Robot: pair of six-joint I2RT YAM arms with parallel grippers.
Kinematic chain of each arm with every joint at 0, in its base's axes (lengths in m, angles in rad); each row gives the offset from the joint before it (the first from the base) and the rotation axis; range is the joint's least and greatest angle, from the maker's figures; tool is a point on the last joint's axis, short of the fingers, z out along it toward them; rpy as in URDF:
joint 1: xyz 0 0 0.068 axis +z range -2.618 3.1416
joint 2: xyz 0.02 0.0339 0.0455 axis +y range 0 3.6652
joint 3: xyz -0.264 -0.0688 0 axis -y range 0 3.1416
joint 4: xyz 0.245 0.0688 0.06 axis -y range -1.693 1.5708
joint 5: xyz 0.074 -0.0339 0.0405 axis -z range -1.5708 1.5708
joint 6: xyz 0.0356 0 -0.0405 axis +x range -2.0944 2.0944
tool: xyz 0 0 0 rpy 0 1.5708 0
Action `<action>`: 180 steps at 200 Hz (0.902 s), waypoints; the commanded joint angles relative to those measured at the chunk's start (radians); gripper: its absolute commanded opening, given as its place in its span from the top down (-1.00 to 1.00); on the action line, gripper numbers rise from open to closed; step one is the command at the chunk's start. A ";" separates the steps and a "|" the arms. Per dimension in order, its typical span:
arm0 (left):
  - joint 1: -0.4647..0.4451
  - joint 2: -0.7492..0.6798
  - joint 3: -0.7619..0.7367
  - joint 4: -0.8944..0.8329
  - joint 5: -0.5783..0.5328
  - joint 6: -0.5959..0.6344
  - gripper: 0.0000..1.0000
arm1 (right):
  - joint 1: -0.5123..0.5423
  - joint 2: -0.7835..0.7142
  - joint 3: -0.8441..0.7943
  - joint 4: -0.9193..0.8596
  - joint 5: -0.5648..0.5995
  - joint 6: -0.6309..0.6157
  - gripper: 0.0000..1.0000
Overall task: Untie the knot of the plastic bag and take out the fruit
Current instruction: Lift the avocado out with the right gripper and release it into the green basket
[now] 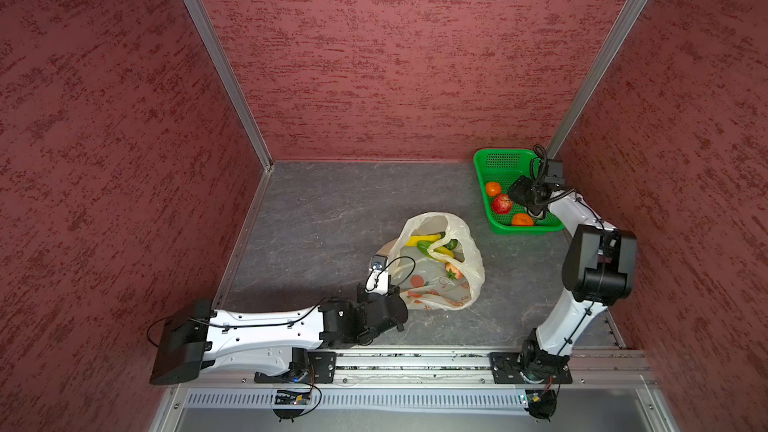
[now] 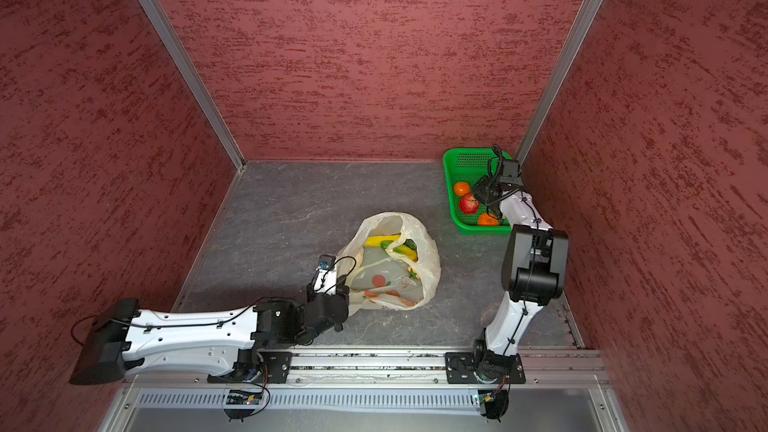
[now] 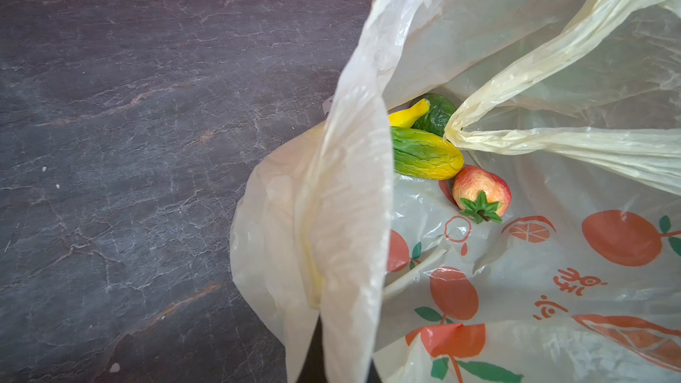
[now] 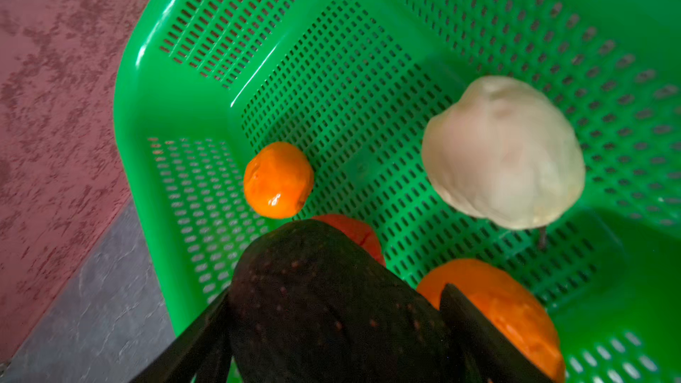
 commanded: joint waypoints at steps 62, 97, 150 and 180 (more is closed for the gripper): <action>0.001 0.000 0.026 -0.039 -0.028 -0.035 1.00 | -0.015 0.026 0.056 0.025 0.007 -0.023 -0.97; 0.001 -0.005 0.022 -0.042 -0.026 -0.036 1.00 | -0.015 0.011 0.057 0.001 -0.011 -0.046 -0.97; 0.003 -0.023 0.011 -0.046 -0.021 -0.031 1.00 | -0.009 -0.072 0.013 0.015 -0.098 -0.087 -0.97; 0.005 -0.036 0.002 -0.046 -0.021 -0.029 1.00 | 0.028 -0.186 -0.036 -0.033 -0.140 -0.110 -0.97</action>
